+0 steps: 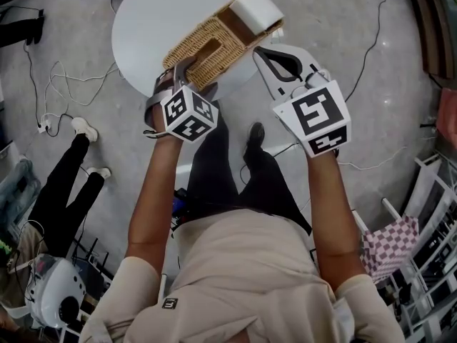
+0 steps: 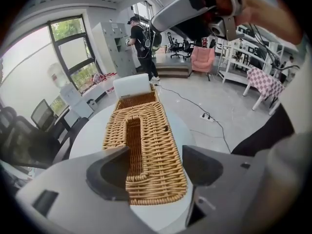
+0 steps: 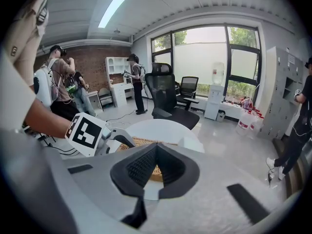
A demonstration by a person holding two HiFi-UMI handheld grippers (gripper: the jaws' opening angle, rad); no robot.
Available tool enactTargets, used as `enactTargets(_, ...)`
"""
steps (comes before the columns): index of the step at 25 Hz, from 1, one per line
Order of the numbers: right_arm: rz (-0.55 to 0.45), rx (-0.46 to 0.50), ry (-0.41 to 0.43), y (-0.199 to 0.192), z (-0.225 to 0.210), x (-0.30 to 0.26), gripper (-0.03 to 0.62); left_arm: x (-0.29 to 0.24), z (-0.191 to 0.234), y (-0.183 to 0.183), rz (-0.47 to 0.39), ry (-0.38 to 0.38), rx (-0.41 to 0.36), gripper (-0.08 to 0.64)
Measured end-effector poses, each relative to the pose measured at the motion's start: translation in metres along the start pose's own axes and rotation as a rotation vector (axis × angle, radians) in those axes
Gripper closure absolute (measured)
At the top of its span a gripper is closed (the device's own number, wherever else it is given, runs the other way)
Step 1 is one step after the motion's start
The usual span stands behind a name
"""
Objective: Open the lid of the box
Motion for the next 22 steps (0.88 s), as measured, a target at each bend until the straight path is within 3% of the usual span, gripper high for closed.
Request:
enactTargets(6, 0.019, -0.012, 0.005, -0.015, -0.002, -0.005, 0.600, -0.012, -0.004, -0.009, 0.014, -0.044, 0.067, 0.253)
enactTargets(22, 0.030, -0.001, 0.000, -0.020, 0.009, -0.002, 0.600, 0.024, 0.005, 0.000, -0.094, -0.045, 0.133, 0.334)
Point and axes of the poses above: the fingertips, and each gripper's own axes: x backward along the fingers, z to its left, y out of its top, the point moved 2 cm from there along x, backward along the fingers, and after that the axes turned 7 degrees about z, right-handed, at the moved point
